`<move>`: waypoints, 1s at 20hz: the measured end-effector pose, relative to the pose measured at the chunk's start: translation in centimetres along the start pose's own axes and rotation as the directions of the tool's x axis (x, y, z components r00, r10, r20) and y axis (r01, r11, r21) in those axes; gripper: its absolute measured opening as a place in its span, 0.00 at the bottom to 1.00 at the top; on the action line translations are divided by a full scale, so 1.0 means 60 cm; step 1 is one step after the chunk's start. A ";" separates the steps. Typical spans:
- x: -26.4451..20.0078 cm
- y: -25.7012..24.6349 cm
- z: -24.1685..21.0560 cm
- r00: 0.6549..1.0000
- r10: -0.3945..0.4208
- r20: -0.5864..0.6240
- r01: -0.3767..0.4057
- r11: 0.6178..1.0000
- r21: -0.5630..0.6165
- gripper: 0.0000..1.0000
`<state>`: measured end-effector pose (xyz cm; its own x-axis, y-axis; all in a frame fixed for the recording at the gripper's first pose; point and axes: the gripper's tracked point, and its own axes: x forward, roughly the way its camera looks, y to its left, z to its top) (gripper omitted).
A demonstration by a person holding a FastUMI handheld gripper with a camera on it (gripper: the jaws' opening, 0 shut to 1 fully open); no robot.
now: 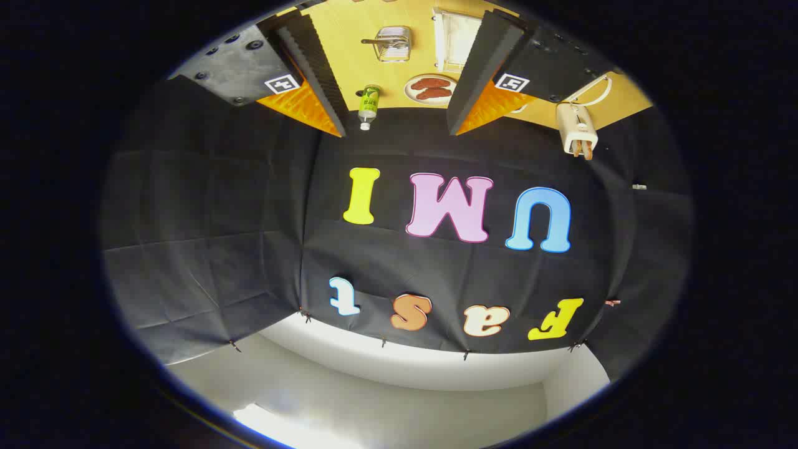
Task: Take the plate from the dish rack, then take the spoon from the basket and place it into the plate.
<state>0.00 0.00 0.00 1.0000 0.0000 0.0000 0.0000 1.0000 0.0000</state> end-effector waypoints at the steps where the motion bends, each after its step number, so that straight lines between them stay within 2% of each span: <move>1: 0.006 0.008 -0.004 1.000 0.016 -0.011 -0.016 1.000 -0.001 0.97; 7: 0.032 0.036 -0.028 0.997 0.061 -0.050 -0.060 0.998 0.009 0.97; 20: 0.047 0.105 -0.063 0.985 0.093 -0.144 -0.088 0.995 0.039 0.97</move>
<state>2.79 6.32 -3.81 0.9852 0.0926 -0.1441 -0.0878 0.9954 0.0393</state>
